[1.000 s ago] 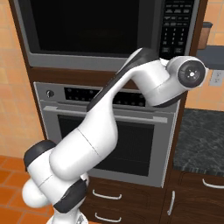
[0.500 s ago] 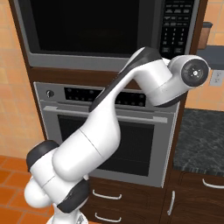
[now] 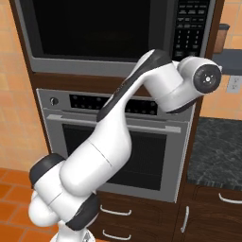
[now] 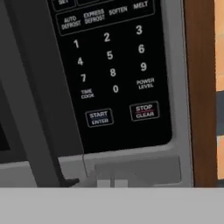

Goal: Open the microwave, place the bowl with waffle inside the microwave, then close the microwave door and turn it on.

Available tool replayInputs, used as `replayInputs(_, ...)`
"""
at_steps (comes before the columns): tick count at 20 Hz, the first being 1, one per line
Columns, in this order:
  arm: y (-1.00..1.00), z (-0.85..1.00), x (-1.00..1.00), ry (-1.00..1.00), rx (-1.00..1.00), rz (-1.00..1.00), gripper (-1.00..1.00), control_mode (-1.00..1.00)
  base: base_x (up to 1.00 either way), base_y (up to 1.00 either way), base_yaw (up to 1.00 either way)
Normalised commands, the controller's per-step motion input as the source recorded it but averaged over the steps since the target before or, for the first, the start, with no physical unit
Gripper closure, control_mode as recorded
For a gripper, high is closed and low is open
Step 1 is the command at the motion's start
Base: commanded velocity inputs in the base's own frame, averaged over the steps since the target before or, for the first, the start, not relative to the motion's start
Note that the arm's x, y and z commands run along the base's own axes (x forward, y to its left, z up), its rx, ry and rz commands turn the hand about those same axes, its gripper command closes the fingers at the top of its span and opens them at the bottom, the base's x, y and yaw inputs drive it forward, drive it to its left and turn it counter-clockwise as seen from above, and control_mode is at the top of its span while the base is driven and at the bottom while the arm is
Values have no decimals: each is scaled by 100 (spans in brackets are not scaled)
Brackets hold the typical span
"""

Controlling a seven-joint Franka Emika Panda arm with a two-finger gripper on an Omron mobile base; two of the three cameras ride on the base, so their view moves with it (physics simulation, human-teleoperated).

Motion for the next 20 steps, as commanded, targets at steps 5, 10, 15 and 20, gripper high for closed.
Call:
replayInputs(5,2,22,24,-7,-7,6,100,-100,0,0,0)
replayInputs(10,0,14,7,0,-3,0,100,-100,0,0,0)
replayInputs(15,1,23,12,0,-2,0,100,-100,0,0,0)
replayInputs(20,1,1,13,0,0,0,100,-100,0,0,0)
